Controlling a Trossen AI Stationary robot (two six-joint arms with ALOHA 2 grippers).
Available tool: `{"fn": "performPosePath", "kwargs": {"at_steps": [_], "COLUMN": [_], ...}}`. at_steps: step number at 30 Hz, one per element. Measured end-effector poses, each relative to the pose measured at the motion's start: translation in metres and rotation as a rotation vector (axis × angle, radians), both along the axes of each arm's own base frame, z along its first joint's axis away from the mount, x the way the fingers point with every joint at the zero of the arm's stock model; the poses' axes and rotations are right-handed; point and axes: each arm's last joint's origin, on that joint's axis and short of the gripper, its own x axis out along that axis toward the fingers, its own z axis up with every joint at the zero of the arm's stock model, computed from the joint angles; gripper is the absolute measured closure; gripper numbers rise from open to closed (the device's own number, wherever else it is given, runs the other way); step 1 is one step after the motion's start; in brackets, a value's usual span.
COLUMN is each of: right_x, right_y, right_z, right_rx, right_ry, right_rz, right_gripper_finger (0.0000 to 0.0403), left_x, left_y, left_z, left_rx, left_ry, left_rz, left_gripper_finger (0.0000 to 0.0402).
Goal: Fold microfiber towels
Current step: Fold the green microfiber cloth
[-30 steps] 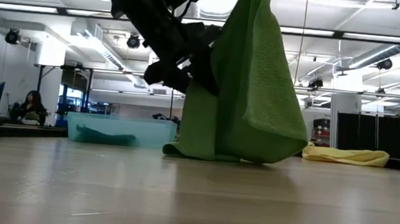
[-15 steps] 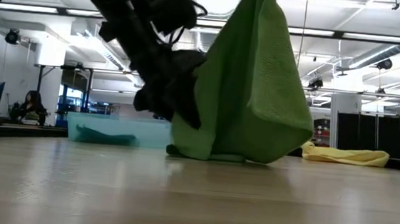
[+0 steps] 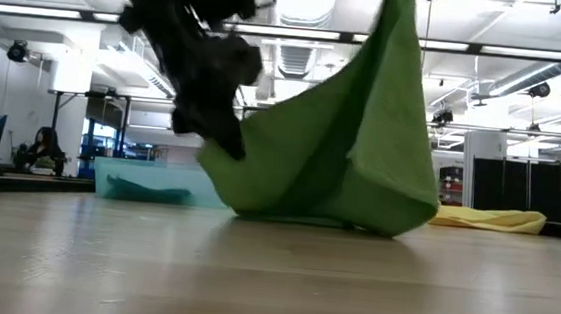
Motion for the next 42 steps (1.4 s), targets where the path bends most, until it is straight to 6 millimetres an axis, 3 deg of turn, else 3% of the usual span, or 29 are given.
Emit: {"fn": "performPosePath", "kwargs": {"at_steps": [9, 14, 19, 23, 27, 30, 32, 36, 42], "right_x": [-0.003, -0.014, -0.031, -0.044, -0.052, -0.057, -0.058, -0.053, -0.039], "right_y": [-0.001, 0.015, 0.052, 0.089, 0.128, 0.15, 0.16, 0.164, 0.137], "right_z": [-0.009, -0.024, -0.05, -0.065, -0.061, -0.055, -0.06, -0.087, -0.143], "right_rx": [-0.075, -0.037, 0.071, 0.235, 0.42, 0.462, 0.438, 0.298, 0.14], "right_ry": [0.069, 0.106, 0.101, 0.025, -0.028, -0.034, -0.013, 0.067, 0.195], "right_rz": [-0.02, -0.012, 0.002, 0.012, 0.031, 0.035, 0.03, -0.007, -0.11], "right_gripper_finger": [0.0394, 0.0394, 0.0394, 0.0394, 0.0394, 0.0394, 0.0394, 0.0394, 0.0394], "left_x": [-0.065, -0.095, -0.106, -0.103, -0.104, -0.109, -0.109, -0.102, -0.08], "left_y": [0.003, -0.001, -0.023, -0.057, -0.095, -0.112, -0.116, -0.111, -0.092], "left_z": [0.076, 0.107, 0.111, 0.106, 0.127, 0.14, 0.136, 0.107, 0.063], "left_rx": [0.098, 0.074, -0.035, -0.218, -0.389, -0.393, -0.348, -0.175, 0.083], "left_ry": [-0.1, -0.191, -0.204, -0.156, -0.233, -0.279, -0.268, -0.146, 0.047], "left_rz": [0.041, 0.078, -0.062, -0.269, -0.422, -0.451, -0.421, -0.304, -0.196], "left_gripper_finger": [0.0401, 0.0401, 0.0401, 0.0401, 0.0402, 0.0402, 0.0402, 0.0402, 0.0402]}}
